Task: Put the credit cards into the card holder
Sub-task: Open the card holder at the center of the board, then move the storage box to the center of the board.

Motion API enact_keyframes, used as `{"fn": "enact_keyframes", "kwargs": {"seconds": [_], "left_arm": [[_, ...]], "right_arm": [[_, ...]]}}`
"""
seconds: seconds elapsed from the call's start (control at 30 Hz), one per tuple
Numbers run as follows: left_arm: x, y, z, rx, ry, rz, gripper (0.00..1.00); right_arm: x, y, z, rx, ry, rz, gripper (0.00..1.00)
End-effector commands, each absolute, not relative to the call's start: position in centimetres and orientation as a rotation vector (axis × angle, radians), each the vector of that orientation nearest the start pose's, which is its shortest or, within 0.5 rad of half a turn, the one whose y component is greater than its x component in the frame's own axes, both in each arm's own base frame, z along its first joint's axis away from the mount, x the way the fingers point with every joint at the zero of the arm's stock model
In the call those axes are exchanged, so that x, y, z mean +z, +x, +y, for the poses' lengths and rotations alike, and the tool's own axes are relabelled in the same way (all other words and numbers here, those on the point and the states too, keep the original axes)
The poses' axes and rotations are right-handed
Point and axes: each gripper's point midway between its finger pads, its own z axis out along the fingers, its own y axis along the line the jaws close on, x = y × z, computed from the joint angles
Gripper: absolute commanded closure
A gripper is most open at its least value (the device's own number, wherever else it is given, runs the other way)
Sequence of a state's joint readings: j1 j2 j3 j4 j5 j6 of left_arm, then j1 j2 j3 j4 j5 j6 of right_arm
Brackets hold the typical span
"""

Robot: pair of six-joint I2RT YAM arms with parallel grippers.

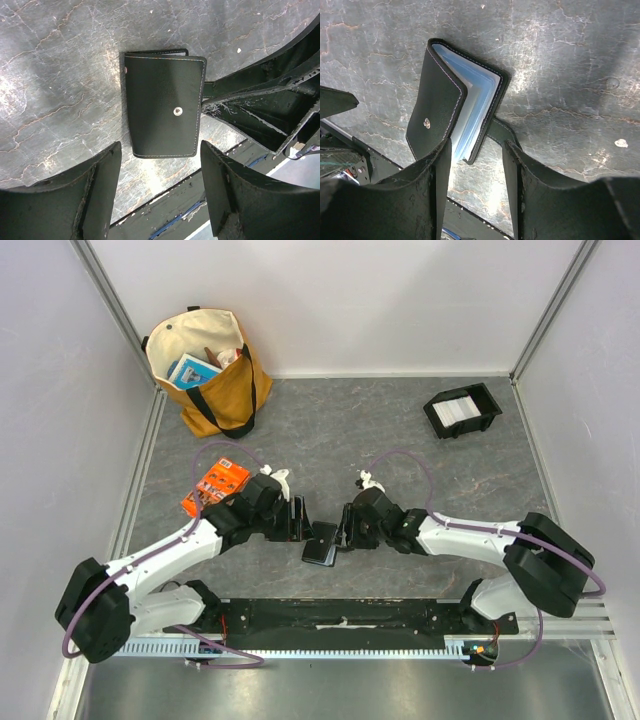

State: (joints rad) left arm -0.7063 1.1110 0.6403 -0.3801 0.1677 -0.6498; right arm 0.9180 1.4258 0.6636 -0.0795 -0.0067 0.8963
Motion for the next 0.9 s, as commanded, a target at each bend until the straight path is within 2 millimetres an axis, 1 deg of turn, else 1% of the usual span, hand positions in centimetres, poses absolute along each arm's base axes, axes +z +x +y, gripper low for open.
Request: {"fn": "enact_keyframes", "kwargs": {"seconds": [0.0, 0.03, 0.1, 0.17, 0.2, 0.23, 0.3, 0.33, 0.4, 0.43, 0.47, 0.5, 0.53, 0.57, 0.6, 0.63, 0.7, 0.73, 0.77, 0.8, 0.87], "left_arm": [[9.9, 18.8, -22.4, -0.768, 0.17, 2.521, 0.3], [9.9, 18.8, -22.2, -0.759, 0.167, 2.522, 0.29], [9.8, 18.7, -22.0, -0.749, 0.161, 2.524, 0.29], [9.6, 18.7, -21.9, -0.742, 0.155, 2.532, 0.29], [9.5, 18.7, -21.9, -0.74, 0.153, 2.533, 0.29], [9.5, 18.7, -21.9, -0.737, 0.152, 2.535, 0.29], [9.6, 18.8, -22.0, -0.736, 0.158, 2.533, 0.28], [9.5, 18.8, -21.9, -0.733, 0.161, 2.536, 0.28], [9.8, 19.0, -22.0, -0.73, 0.166, 2.53, 0.28], [9.8, 19.0, -22.0, -0.729, 0.174, 2.529, 0.27], [9.8, 19.0, -22.0, -0.723, 0.175, 2.531, 0.26], [9.8, 19.1, -22.0, -0.724, 0.176, 2.533, 0.25], [9.8, 19.0, -22.0, -0.721, 0.182, 2.535, 0.25], [9.8, 19.1, -21.9, -0.714, 0.18, 2.538, 0.24], [9.7, 19.1, -21.9, -0.712, 0.178, 2.541, 0.23], [9.7, 19.1, -21.8, -0.705, 0.177, 2.541, 0.23], [9.8, 19.1, -21.7, -0.699, 0.171, 2.536, 0.22], [9.9, 19.2, -21.6, -0.699, 0.164, 2.532, 0.22], [9.8, 19.1, -21.6, -0.697, 0.163, 2.531, 0.21], [9.8, 19.2, -21.5, -0.697, 0.158, 2.533, 0.21], [9.8, 19.2, -21.6, -0.701, 0.16, 2.536, 0.21]], "right_arm": [[7.6, 20.5, 29.9, 0.795, -0.017, 2.463, 0.47], [8.1, 21.1, 29.3, 0.768, -0.001, 2.446, 0.46], [9.7, 22.1, 28.5, 0.774, 0.004, 2.398, 0.44], [11.2, 23.7, 27.1, 0.748, 0.028, 2.356, 0.4], [12.0, 24.8, 26.3, 0.728, 0.05, 2.33, 0.37], [12.6, 26.1, 25.2, 0.697, 0.07, 2.304, 0.34], [14.3, 29.0, 23.1, 0.616, 0.112, 2.249, 0.25], [14.8, 30.3, 22.2, 0.561, 0.107, 2.234, 0.21], [17.0, 33.9, 19.2, 0.406, 0.17, 2.191, 0.14], [16.9, 35.7, 17.8, 0.328, 0.182, 2.19, 0.11], [17.6, 37.4, 16.2, 0.28, 0.213, 2.175, 0.09], [17.6, 39.2, 14.5, 0.233, 0.244, 2.177, 0.08], [17.6, 40.8, 13.2, 0.197, 0.273, 2.176, 0.07], [17.9, 42.4, 11.4, 0.173, 0.333, 2.173, 0.06], [17.1, 43.6, 10.0, 0.156, 0.384, 2.196, 0.05], [16.9, 44.8, 8.3, 0.144, 0.455, 2.201, 0.05], [15.2, 46.9, 5.3, 0.147, 0.605, 2.216, 0.05], [14.7, 47.8, 4.1, 0.159, 0.665, 2.213, 0.05], [13.8, 48.6, 3.0, 0.155, 0.707, 2.218, 0.05], [13.4, 49.5, 1.9, 0.142, 0.74, 2.211, 0.04], [12.0, 50.9, 0.3, 0.122, 0.785, 2.217, 0.04]]}}
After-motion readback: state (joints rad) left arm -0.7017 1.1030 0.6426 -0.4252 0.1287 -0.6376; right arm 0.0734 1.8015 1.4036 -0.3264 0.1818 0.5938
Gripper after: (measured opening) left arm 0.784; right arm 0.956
